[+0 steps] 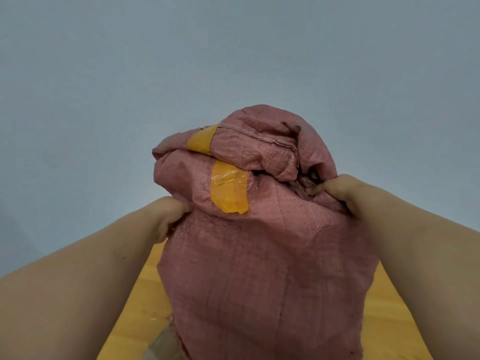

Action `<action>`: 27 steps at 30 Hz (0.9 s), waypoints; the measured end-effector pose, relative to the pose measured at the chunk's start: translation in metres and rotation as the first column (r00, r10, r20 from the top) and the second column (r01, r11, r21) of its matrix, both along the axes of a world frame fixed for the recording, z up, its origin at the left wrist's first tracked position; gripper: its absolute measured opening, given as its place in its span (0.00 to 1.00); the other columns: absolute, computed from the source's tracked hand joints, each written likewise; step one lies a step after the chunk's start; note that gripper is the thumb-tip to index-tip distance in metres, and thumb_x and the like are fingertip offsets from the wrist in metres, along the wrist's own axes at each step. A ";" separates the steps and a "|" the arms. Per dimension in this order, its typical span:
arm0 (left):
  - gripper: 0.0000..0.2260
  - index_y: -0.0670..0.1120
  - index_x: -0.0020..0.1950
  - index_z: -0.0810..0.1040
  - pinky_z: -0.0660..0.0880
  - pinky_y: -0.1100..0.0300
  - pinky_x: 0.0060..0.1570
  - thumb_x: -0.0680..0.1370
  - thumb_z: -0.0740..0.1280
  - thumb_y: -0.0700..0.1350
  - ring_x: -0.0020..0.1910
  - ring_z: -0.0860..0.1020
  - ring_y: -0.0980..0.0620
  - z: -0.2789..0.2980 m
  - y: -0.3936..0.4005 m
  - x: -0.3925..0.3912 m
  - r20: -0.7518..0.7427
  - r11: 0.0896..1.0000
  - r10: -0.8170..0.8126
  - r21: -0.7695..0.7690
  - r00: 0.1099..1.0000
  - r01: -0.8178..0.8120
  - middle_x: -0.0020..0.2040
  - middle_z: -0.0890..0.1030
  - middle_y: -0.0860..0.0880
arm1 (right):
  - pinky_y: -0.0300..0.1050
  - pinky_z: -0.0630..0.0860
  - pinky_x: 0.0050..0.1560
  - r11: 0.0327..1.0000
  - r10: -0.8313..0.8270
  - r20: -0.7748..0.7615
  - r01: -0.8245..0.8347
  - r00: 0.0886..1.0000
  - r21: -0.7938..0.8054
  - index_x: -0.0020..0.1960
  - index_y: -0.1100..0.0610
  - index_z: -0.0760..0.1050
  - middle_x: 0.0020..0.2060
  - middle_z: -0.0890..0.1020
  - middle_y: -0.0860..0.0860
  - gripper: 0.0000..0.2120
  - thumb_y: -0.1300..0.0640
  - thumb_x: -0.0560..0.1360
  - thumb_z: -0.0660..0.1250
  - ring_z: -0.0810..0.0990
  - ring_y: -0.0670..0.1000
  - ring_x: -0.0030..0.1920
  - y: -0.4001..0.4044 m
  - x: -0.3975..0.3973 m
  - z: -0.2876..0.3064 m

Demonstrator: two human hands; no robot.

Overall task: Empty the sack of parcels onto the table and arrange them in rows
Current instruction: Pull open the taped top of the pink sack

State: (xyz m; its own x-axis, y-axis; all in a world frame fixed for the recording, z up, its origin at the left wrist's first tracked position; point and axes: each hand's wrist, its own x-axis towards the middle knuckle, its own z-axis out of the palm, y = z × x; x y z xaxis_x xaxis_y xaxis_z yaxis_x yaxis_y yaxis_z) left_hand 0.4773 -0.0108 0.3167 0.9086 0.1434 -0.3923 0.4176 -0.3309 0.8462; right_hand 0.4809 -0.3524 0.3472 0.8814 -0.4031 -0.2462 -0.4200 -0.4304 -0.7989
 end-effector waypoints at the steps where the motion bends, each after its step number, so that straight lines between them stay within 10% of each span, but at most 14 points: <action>1: 0.08 0.43 0.58 0.78 0.76 0.49 0.55 0.79 0.67 0.42 0.52 0.79 0.44 0.002 -0.002 0.002 0.009 1.000 -0.003 0.008 1.000 0.003 0.53 0.82 0.43 | 0.54 0.78 0.58 0.996 0.011 0.006 -0.010 1.000 -0.084 0.62 0.65 0.78 0.57 0.81 0.61 0.24 0.62 0.67 0.78 0.81 0.61 0.56 0.001 0.002 0.004; 6: 0.06 0.45 0.51 0.78 0.72 0.59 0.34 0.81 0.62 0.39 0.42 0.76 0.49 0.014 -0.014 0.010 0.098 0.999 0.028 0.027 0.995 -0.031 0.48 0.80 0.45 | 0.53 0.75 0.60 0.913 0.070 0.148 -0.004 0.986 -0.407 0.60 0.69 0.78 0.59 0.80 0.66 0.15 0.65 0.75 0.66 0.79 0.64 0.59 -0.002 0.011 0.036; 12: 0.12 0.43 0.64 0.76 0.78 0.55 0.50 0.82 0.62 0.39 0.48 0.76 0.49 0.035 -0.013 0.035 0.222 0.993 0.117 -0.048 0.968 -0.109 0.60 0.79 0.46 | 0.49 0.75 0.54 0.971 0.014 0.405 0.084 0.914 -0.223 0.63 0.65 0.77 0.60 0.80 0.64 0.15 0.64 0.77 0.63 0.79 0.62 0.61 -0.001 0.028 0.071; 16: 0.09 0.49 0.62 0.73 0.76 0.65 0.40 0.84 0.60 0.42 0.42 0.74 0.54 0.054 -0.024 0.042 0.346 0.936 0.267 -0.316 0.900 -0.156 0.46 0.76 0.51 | 0.55 0.75 0.59 0.954 -0.028 0.540 0.183 0.841 -0.236 0.59 0.65 0.79 0.56 0.81 0.65 0.14 0.64 0.76 0.63 0.80 0.64 0.58 0.002 0.031 0.082; 19: 0.14 0.46 0.65 0.76 0.76 0.60 0.50 0.83 0.55 0.39 0.43 0.76 0.52 0.056 -0.021 0.050 0.339 0.842 0.391 -0.507 0.855 -0.184 0.43 0.78 0.51 | 0.54 0.76 0.58 0.958 -0.028 0.497 0.166 0.867 -0.235 0.59 0.65 0.79 0.57 0.81 0.64 0.14 0.64 0.76 0.63 0.80 0.64 0.58 -0.003 0.032 0.081; 24: 0.17 0.52 0.50 0.82 0.79 0.60 0.41 0.81 0.56 0.37 0.40 0.81 0.53 0.084 -0.031 0.056 0.394 0.790 0.437 -0.597 0.809 -0.136 0.41 0.85 0.53 | 0.53 0.74 0.54 0.923 -0.149 0.652 0.341 0.744 -0.177 0.56 0.66 0.80 0.54 0.82 0.65 0.14 0.63 0.74 0.61 0.80 0.63 0.57 -0.014 0.031 0.101; 27: 0.10 0.52 0.44 0.78 0.78 0.63 0.35 0.82 0.60 0.43 0.35 0.81 0.55 0.085 -0.032 0.064 0.388 0.865 0.322 -0.492 0.864 -0.102 0.33 0.83 0.53 | 0.54 0.78 0.55 0.945 -0.046 0.528 0.209 0.848 -0.252 0.56 0.64 0.81 0.53 0.83 0.64 0.13 0.61 0.75 0.65 0.81 0.63 0.54 -0.012 0.032 0.079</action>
